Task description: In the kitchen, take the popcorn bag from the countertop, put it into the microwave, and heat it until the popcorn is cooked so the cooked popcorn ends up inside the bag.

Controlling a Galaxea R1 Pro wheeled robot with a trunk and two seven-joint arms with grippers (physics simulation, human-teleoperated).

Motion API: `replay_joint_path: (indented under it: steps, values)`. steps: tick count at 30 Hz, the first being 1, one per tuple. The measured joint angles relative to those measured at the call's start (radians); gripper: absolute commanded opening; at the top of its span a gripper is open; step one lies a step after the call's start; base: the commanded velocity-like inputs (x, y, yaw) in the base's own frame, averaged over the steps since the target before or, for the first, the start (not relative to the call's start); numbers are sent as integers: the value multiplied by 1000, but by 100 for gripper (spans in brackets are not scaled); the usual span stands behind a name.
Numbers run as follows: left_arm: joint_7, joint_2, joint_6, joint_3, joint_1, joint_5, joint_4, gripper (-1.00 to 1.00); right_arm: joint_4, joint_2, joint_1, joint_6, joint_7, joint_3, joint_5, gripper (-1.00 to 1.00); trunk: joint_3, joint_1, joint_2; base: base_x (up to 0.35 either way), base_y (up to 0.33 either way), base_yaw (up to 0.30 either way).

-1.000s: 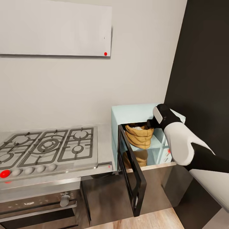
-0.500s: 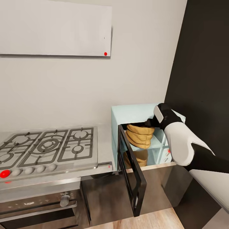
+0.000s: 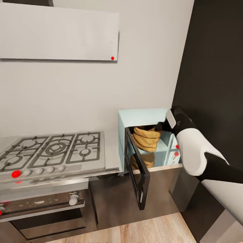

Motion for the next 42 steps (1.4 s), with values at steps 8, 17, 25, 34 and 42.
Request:
replay_joint_path:
  steps: [8,17,25,34,42]
  values:
    - [0,0,0,1,0,1,0,100,-74,-8,0,1,0,-1,-4,100,0,0,0,-1,0,0]
    - [0,0,-1,-2,0,-1,0,100,-69,-10,6,1,2,-1,-5,100,0,0,0,-67,-14,0]
    - [0,0,0,-2,0,-2,0,100,-76,-69,76,-2,152,1,9,100,0,1,0,-294,-100,0]
    - [0,0,0,-3,0,-2,0,100,-105,-117,250,-192,521,206,35,100,0,1,0,-294,-105,0]
    - [0,0,-1,-3,0,-2,0,100,-170,-100,355,-468,604,239,25,100,0,0,0,-156,-70,0]
